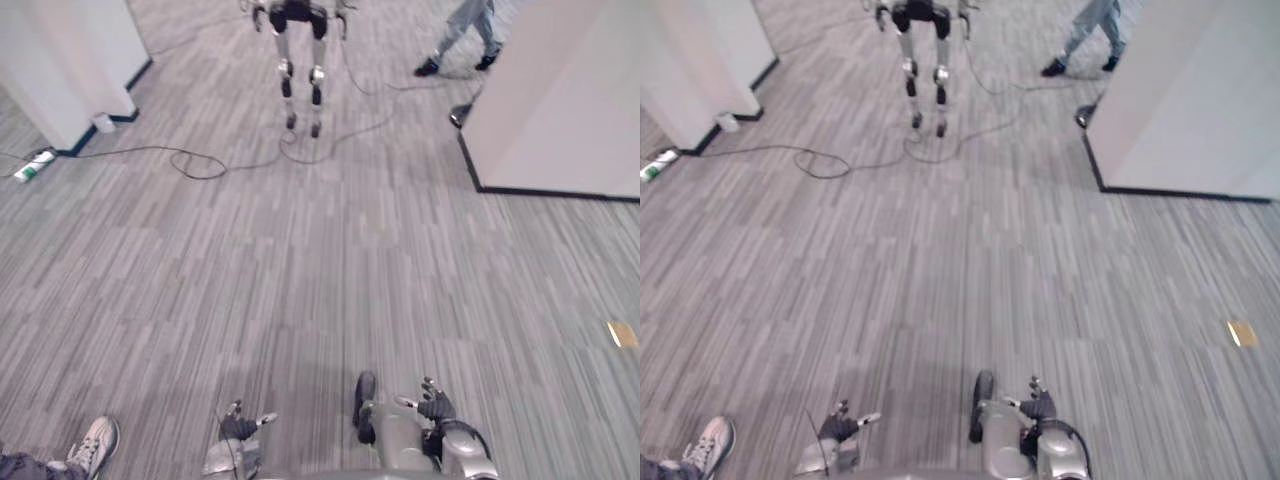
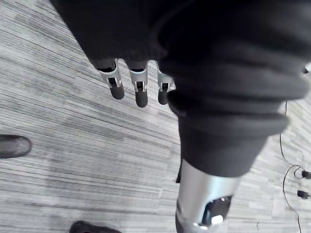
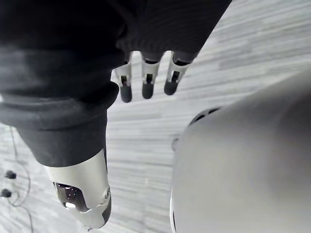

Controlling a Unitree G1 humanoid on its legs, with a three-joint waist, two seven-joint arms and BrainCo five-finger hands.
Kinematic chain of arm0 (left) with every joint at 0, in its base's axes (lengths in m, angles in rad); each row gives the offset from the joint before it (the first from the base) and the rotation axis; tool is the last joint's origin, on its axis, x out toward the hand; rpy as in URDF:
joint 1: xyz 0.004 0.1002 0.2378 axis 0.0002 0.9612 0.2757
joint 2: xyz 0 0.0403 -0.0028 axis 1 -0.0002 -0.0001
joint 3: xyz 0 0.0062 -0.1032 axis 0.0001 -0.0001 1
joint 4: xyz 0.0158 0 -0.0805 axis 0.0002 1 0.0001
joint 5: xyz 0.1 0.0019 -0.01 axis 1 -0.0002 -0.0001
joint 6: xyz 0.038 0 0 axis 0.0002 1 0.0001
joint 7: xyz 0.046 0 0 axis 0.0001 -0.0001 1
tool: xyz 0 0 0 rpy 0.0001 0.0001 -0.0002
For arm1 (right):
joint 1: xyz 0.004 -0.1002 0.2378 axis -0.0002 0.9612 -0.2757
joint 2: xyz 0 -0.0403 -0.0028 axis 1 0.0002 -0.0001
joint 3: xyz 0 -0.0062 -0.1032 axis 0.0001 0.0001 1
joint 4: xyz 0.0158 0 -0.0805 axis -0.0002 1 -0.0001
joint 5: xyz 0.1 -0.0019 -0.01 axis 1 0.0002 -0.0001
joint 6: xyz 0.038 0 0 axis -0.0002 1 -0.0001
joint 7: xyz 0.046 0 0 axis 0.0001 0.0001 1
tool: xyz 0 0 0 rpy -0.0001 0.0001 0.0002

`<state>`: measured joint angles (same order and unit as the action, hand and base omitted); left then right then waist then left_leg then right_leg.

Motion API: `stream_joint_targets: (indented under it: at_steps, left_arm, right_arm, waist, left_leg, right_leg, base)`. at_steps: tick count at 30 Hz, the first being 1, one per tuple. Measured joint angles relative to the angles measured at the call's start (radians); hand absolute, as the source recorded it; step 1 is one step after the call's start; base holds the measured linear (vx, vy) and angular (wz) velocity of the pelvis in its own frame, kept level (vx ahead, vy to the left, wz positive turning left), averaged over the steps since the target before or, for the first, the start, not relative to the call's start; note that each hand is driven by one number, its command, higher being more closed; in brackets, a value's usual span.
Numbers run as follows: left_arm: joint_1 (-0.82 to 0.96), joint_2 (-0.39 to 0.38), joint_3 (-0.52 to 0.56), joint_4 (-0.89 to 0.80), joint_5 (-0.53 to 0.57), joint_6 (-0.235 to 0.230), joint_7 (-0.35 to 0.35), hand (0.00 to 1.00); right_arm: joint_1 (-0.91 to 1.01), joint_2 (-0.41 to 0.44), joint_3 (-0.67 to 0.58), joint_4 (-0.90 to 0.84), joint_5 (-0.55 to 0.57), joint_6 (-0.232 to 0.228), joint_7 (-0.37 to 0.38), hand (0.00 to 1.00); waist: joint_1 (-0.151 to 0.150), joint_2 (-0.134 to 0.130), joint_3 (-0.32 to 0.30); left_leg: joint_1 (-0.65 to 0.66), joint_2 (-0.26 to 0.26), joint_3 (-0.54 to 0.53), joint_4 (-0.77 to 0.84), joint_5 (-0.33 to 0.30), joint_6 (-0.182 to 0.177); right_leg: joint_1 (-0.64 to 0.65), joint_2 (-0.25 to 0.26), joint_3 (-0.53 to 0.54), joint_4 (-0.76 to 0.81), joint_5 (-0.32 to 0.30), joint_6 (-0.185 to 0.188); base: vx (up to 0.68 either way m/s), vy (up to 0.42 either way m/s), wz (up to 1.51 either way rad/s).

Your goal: Organize washtable

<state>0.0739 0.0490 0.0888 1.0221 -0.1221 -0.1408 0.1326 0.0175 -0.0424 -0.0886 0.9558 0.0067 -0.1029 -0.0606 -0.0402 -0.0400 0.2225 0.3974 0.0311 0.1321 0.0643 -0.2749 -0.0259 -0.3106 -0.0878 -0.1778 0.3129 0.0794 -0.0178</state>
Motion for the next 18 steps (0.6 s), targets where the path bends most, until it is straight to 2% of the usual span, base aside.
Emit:
stream_joint_targets:
  at_steps: [1,2,3,4,5,6,7,8,9,10,11,12,13,14,15,16,17,18]
  left_arm:
    - [0.003,-0.011,0.016,0.006,0.001,-0.001,0.0,0.0]
    - [0.008,-0.027,0.058,0.002,0.008,-0.001,-0.001,0.0]
    - [0.006,-0.034,0.079,0.001,0.009,0.001,-0.001,0.0]
    - [0.009,-0.057,0.117,-0.001,0.008,0.003,0.0,0.0]
    - [0.025,-0.071,0.146,-0.017,0.002,0.002,0.001,0.0]
    - [0.031,-0.074,0.148,-0.028,0.003,0.002,0.001,0.0]
    - [0.031,-0.062,0.146,-0.046,0.004,0.002,-0.001,0.0]
    - [0.031,-0.046,0.139,-0.055,0.004,0.001,-0.002,0.0]
    - [0.031,-0.045,0.139,-0.061,0.004,0.0,-0.002,0.0]
    - [0.032,-0.044,0.138,-0.073,0.001,-0.006,-0.001,0.0]
    - [0.031,-0.046,0.132,-0.081,-0.002,-0.011,-0.001,0.0]
    - [0.03,-0.045,0.126,-0.083,-0.003,-0.015,0.0,0.0]
    - [0.027,-0.044,0.115,-0.085,-0.003,-0.021,-0.001,0.0]
    - [0.028,-0.047,0.112,-0.086,-0.005,-0.022,0.0,0.0]
    - [0.026,-0.051,0.109,-0.089,-0.018,-0.025,0.0,0.0]
    - [0.023,-0.054,0.107,-0.087,-0.024,-0.024,0.0,0.0]
    - [0.018,-0.053,0.106,-0.087,-0.033,-0.024,0.0,0.0]
    - [0.019,-0.054,0.101,-0.081,-0.031,-0.023,-0.001,0.0]
  right_arm:
    - [-0.003,0.001,-0.005,0.0,0.0,0.001,0.001,0.0]
    - [-0.001,0.004,-0.02,-0.017,-0.007,0.002,0.003,0.0]
    - [0.004,0.002,-0.023,-0.034,-0.006,0.004,0.002,0.0]
    - [0.026,0.001,-0.024,-0.07,-0.006,0.004,0.0,0.0]
    - [0.034,-0.009,-0.024,-0.08,-0.005,0.007,-0.003,0.0]
    - [0.032,-0.009,-0.025,-0.08,-0.004,0.013,-0.004,0.0]
    - [0.032,0.001,-0.024,-0.076,-0.001,0.02,-0.005,0.0]
    - [0.032,0.013,-0.02,-0.068,0.002,0.023,-0.005,0.0]
    - [0.032,0.017,-0.019,-0.059,0.003,0.023,-0.005,0.0]
    - [0.026,0.016,-0.012,-0.029,0.003,0.024,-0.004,0.0]
    - [0.013,0.014,-0.014,-0.009,0.003,0.028,-0.005,0.0]
    - [0.01,0.014,-0.014,0.0,0.002,0.028,-0.005,0.0]
    - [0.007,0.015,-0.016,0.011,0.002,0.033,-0.005,0.0]
    - [0.008,0.013,-0.016,0.012,0.001,0.034,-0.006,0.0]
    - [0.009,0.011,-0.013,0.012,0.0,0.034,-0.008,0.0]
    - [0.01,0.008,-0.011,0.015,0.0,0.034,-0.01,0.0]
    - [0.012,0.004,-0.01,0.042,0.0,0.034,-0.012,0.0]
    - [0.014,0.008,-0.009,0.05,-0.001,0.034,-0.014,0.0]
  waist:
    - [0.005,0.015,-0.005]
    - [0.001,0.023,-0.019]
    - [-0.005,0.034,-0.019]
    - [0.0,0.069,-0.016]
    - [0.005,0.089,-0.01]
    - [0.009,0.098,-0.007]
    - [0.015,0.091,0.003]
    - [0.026,0.062,0.004]
    - [0.03,0.054,0.004]
    - [0.034,0.047,0.003]
    - [0.046,0.046,0.002]
    - [0.054,0.046,0.002]
    - [0.058,0.048,0.005]
    - [0.061,0.06,0.001]
    - [0.069,0.074,-0.004]
    - [0.072,0.084,-0.005]
    - [0.086,0.078,-0.009]
    - [0.081,0.067,-0.019]
  left_leg:
    - [-0.01,0.013,-0.01,0.037,-0.002,-0.004]
    - [-0.069,0.042,-0.017,0.182,0.001,-0.008]
    - [-0.118,0.062,-0.015,0.294,0.009,-0.021]
    - [-0.231,0.13,0.003,0.556,0.075,-0.067]
    - [-0.324,0.209,0.024,0.789,0.182,-0.086]
    - [-0.356,0.244,0.048,0.885,0.17,-0.073]
    - [-0.403,0.276,0.093,0.989,0.127,-0.064]
    - [-0.448,0.266,0.133,0.992,0.094,-0.063]
    - [-0.476,0.258,0.158,0.972,0.076,-0.057]
    - [-0.534,0.23,0.19,0.873,0.051,-0.04]
    - [-0.567,0.176,0.205,0.672,0.046,-0.045]
    - [-0.585,0.148,0.206,0.554,0.049,-0.049]
    - [-0.62,0.101,0.194,0.325,0.084,-0.069]
    - [-0.648,0.089,0.174,0.199,0.125,-0.087]
    - [-0.695,0.096,0.167,0.127,0.138,-0.105]
    - [-0.714,0.105,0.17,0.116,0.141,-0.1]
    - [-0.719,0.101,0.171,0.153,0.245,-0.033]
    - [-0.702,0.066,0.159,0.147,0.311,0.028]
  right_leg:
    - [-0.021,0.002,-0.003,0.066,-0.042,-0.015]
    - [-0.019,0.0,-0.028,0.105,-0.104,-0.014]
    - [-0.004,0.009,-0.042,0.105,-0.124,-0.014]
    - [0.043,0.041,-0.047,0.088,-0.158,-0.029]
    - [0.106,0.089,-0.043,0.059,-0.187,-0.052]
    - [0.146,0.11,-0.038,0.046,-0.208,-0.067]
    - [0.231,0.124,-0.018,0.018,-0.238,-0.081]
    - [0.311,0.119,0.003,-0.028,-0.255,-0.085]
    - [0.346,0.118,0.015,-0.055,-0.255,-0.084]
    - [0.406,0.111,0.031,-0.108,-0.248,-0.072]
    - [0.449,0.098,0.047,-0.155,-0.245,-0.059]
    - [0.472,0.091,0.056,-0.18,-0.247,-0.052]
    - [0.526,0.081,0.072,-0.232,-0.25,-0.044]
    - [0.558,0.086,0.074,-0.267,-0.25,-0.035]
    - [0.596,0.096,0.077,-0.313,-0.268,-0.006]
    - [0.622,0.101,0.081,-0.329,-0.276,0.007]
    - [0.666,0.084,0.09,-0.342,-0.298,0.039]
    - [0.674,0.05,0.094,-0.306,-0.305,0.051]
  base:
    - [0.67,-0.169,0.46]
    - [0.51,-0.174,0.28]
    - [0.76,-0.279,0.26]
    - [0.78,-0.238,-0.03]
    - [0.65,-0.191,-0.23]
    - [0.53,-0.089,-0.43]
    - [0.51,-0.067,-0.45]
    - [0.74,-0.102,-0.44]
    - [0.69,-0.077,-0.47]
    - [0.63,-0.026,-0.51]
    - [0.5,0.023,-0.55]
    - [0.51,0.084,-0.5]
    - [0.54,0.147,-0.35]
    - [0.64,0.243,-0.38]
    - [0.52,0.256,-0.3]
    - [0.54,0.321,-0.43]
    - [0.58,0.35,-0.34]
    - [0.61,0.359,-0.27]
